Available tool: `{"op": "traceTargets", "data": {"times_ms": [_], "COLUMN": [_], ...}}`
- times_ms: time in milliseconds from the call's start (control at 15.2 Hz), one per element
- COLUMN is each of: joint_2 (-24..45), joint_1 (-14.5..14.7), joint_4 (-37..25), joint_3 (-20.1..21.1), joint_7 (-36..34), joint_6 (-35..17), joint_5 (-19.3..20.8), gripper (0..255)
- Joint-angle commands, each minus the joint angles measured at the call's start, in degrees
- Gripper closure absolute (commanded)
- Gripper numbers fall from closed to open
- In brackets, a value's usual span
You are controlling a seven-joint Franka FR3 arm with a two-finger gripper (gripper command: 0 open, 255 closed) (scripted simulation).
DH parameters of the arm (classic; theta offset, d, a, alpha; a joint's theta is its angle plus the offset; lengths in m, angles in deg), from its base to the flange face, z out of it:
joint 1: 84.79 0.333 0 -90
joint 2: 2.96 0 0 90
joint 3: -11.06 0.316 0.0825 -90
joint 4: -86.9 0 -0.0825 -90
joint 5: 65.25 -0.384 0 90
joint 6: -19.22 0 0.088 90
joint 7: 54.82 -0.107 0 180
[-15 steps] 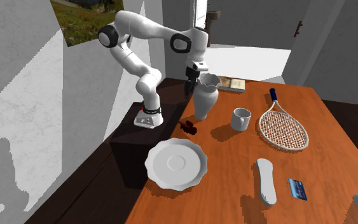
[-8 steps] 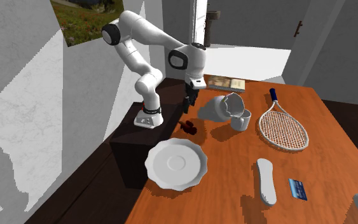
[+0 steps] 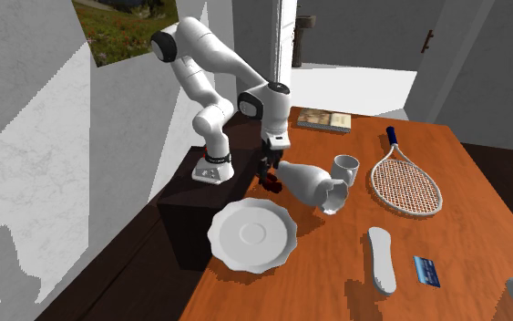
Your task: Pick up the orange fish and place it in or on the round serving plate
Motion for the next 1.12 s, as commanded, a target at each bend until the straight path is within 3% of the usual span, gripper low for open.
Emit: {"op": "traceTargets", "data": {"times_ms": [0,132,660,726,1056], "joint_2": [0.9,2.2,2.2,2.3,2.4], "joint_1": [-0.1,0.0,0.0,0.0,0.0], "joint_4": [1.0,2.2,2.2,2.2,2.3], "joint_3": [-0.5,-1.1,-1.2,-1.2,-1.2], "joint_7": [0.1,0.1,0.1,0.1,0.1], "joint_6": [-1.9,-4.4,-4.4,-4.5,-4.7], "joint_5": [0.2,0.4,0.5,0.5,0.5], "gripper": [0,0,0,255,255]}}
